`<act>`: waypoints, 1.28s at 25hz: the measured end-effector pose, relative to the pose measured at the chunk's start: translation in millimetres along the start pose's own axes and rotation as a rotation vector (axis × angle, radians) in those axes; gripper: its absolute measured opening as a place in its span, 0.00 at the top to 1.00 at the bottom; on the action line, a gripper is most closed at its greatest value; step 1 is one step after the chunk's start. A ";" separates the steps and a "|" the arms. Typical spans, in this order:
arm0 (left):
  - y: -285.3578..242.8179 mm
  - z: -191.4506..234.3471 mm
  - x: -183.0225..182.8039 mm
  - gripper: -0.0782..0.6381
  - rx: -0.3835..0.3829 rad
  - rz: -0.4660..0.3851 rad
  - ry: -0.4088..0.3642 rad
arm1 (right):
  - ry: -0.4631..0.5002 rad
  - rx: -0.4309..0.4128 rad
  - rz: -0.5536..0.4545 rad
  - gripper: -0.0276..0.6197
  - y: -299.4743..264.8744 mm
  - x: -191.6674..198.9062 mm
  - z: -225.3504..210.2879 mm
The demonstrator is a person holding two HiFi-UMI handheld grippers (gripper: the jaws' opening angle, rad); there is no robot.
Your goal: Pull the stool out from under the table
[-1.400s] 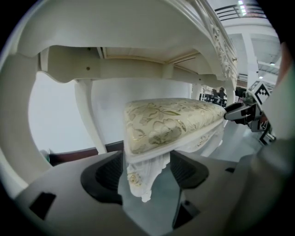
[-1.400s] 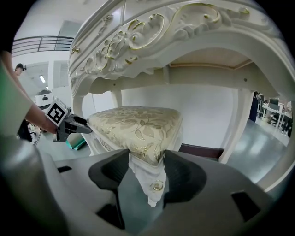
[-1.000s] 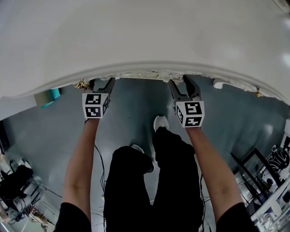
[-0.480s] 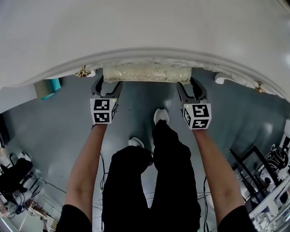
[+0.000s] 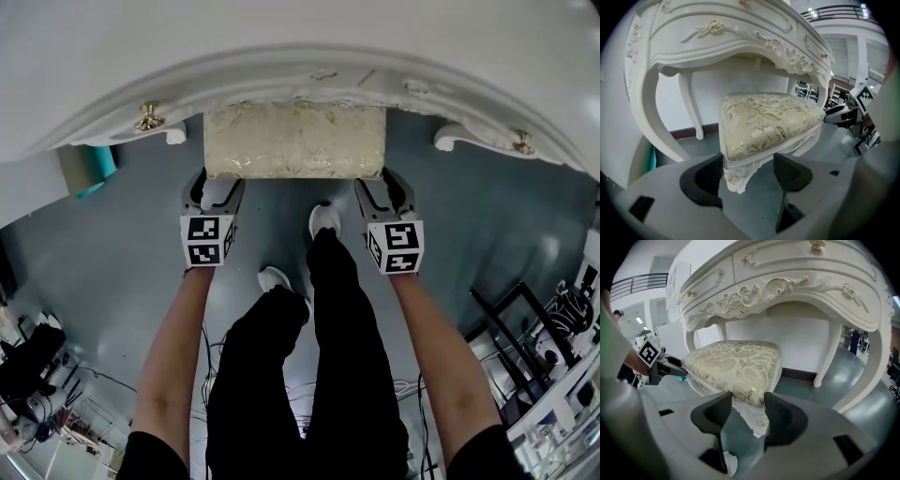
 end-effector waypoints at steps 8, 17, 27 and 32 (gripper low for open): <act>26.6 -33.3 22.9 0.42 0.031 0.041 0.027 | -0.021 0.024 0.049 0.61 28.2 31.8 3.4; 58.9 -61.3 47.1 0.42 0.098 0.039 0.031 | -0.048 0.053 0.075 0.61 64.7 70.3 15.4; 67.1 -70.2 53.3 0.38 0.143 0.051 -0.017 | -0.036 0.062 0.102 0.62 72.5 77.4 17.4; 74.0 -79.9 57.8 0.38 0.144 0.057 0.003 | -0.042 0.071 0.111 0.62 81.7 85.6 18.3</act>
Point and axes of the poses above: the fingertips, and each gripper's own axes: y backward along the fingers, z to its left, x out of its underside, the point moved 8 cm from there along y, backward along the fingers, and after that the axes turned 14 degrees about -y, right-handed, at the moved point
